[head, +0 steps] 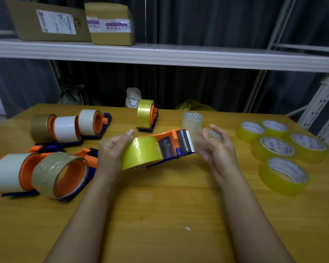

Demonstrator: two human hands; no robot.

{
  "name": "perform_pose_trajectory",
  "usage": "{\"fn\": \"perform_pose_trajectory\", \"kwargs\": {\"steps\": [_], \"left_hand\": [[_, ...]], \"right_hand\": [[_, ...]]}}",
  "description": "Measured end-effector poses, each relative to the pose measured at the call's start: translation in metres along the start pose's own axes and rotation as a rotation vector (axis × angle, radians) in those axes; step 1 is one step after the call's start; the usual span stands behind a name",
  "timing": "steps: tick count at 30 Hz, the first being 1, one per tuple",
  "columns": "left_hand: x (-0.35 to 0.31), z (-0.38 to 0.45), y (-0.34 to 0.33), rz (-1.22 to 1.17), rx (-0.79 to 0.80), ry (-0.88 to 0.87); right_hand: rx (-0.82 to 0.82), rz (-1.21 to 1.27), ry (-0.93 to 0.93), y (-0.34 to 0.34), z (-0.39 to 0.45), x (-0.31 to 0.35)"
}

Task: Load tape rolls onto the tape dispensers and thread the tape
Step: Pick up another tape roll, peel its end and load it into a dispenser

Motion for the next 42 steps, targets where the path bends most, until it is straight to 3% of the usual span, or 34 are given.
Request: {"fn": "perform_pose_trajectory", "kwargs": {"steps": [3,5,8,10,14,30,35,42], "left_hand": [[0.001,0.002,0.005,-0.009,-0.057,0.010],[0.000,0.006,0.012,-0.041,-0.116,0.021],[0.002,0.005,0.014,-0.055,-0.144,0.025],[0.000,0.003,0.010,-0.062,-0.149,0.032],[0.000,0.002,0.007,-0.025,-0.139,0.020],[0.000,0.000,0.004,0.003,-0.085,-0.038],[0.000,0.000,0.001,-0.027,-0.060,0.018],[0.003,0.000,0.000,-0.068,-0.066,0.056]], "right_hand": [[-0.121,0.086,-0.031,0.009,0.006,-0.001],[-0.158,0.034,0.091,0.013,0.007,0.005],[-0.082,-0.049,0.281,0.005,-0.001,0.013],[0.012,-0.105,0.300,-0.004,-0.008,0.010],[0.149,-0.163,0.164,-0.017,-0.015,-0.004],[0.093,-0.001,-0.051,-0.006,-0.007,-0.006],[0.179,0.122,-0.231,-0.014,-0.011,-0.012],[0.213,0.170,-0.231,-0.018,-0.012,-0.011]]}}
Point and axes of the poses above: each hand's wrist, its own z-axis towards the middle knuckle, its own y-axis out of the back of the hand, x = y × z, the point moved 5 cm from there along z, towards the middle knuckle, and after that the axes turned 15 degrees about -x, right-handed, at the moved point
